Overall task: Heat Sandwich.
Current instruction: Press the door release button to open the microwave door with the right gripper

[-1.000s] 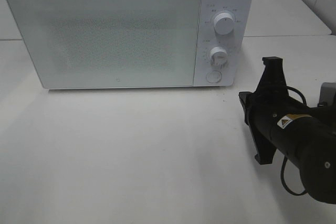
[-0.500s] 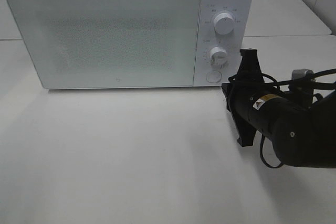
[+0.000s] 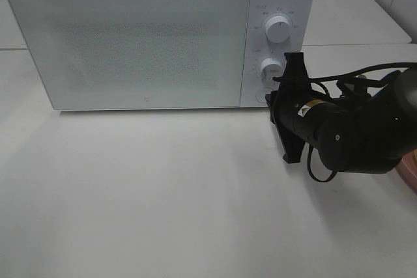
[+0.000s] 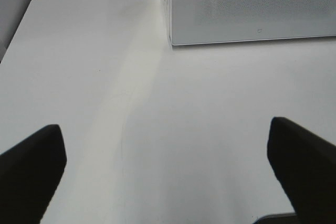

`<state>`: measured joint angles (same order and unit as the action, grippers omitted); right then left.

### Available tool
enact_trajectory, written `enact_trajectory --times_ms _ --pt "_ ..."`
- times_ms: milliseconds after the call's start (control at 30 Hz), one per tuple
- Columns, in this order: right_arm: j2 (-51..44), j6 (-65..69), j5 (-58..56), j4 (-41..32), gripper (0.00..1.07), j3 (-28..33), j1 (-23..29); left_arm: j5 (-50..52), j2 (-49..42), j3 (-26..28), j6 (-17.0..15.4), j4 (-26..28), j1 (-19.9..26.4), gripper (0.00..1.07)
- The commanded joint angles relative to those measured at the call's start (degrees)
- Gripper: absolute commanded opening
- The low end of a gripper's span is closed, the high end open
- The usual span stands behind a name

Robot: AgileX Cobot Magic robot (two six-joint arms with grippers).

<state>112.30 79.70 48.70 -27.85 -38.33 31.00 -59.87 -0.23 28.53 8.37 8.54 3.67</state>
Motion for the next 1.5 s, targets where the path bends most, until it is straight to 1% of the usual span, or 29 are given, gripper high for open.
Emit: enact_trajectory --times_ms 33,300,500,733,933,1100,1167,1367,1467,1500 --pt "1.72 0.00 -1.66 1.95 0.00 -2.64 -1.55 0.80 -1.49 -0.06 -0.17 0.06 -0.29 1.01" --pt "3.09 0.06 -4.30 2.35 0.00 -5.56 -3.61 0.80 -1.49 -0.06 -0.17 0.06 -0.29 1.01" --pt "4.93 0.17 -6.02 2.41 0.00 -8.37 -3.67 0.80 -1.49 -0.06 -0.17 0.06 -0.29 1.01" --pt "6.47 0.17 -5.04 1.83 0.00 -9.74 -3.67 0.80 -1.49 -0.06 -0.17 0.06 -0.29 1.01" --pt "6.88 -0.46 0.00 -0.74 0.01 -9.91 -3.67 0.80 -1.49 -0.06 -0.17 0.06 -0.29 1.01" --pt "7.33 -0.52 1.32 -1.09 0.00 -10.66 -3.67 0.80 -1.49 -0.06 -0.17 0.06 -0.29 1.01" --pt "8.25 -0.52 4.13 -1.20 0.01 -11.40 -3.67 0.80 -1.49 -0.06 -0.17 0.06 -0.29 1.01" --pt "9.97 -0.23 7.85 -1.09 0.01 -13.52 -3.67 0.80 -1.49 -0.06 -0.17 0.06 -0.29 1.01" --pt "11.06 -0.46 13.41 -1.20 0.00 -14.67 -3.67 0.80 -1.49 -0.06 -0.17 0.06 -0.29 1.01" --pt "11.06 -0.46 13.41 -1.20 0.00 -14.67 -3.67 0.80 -1.49 -0.06 -0.17 0.06 -0.29 1.01"
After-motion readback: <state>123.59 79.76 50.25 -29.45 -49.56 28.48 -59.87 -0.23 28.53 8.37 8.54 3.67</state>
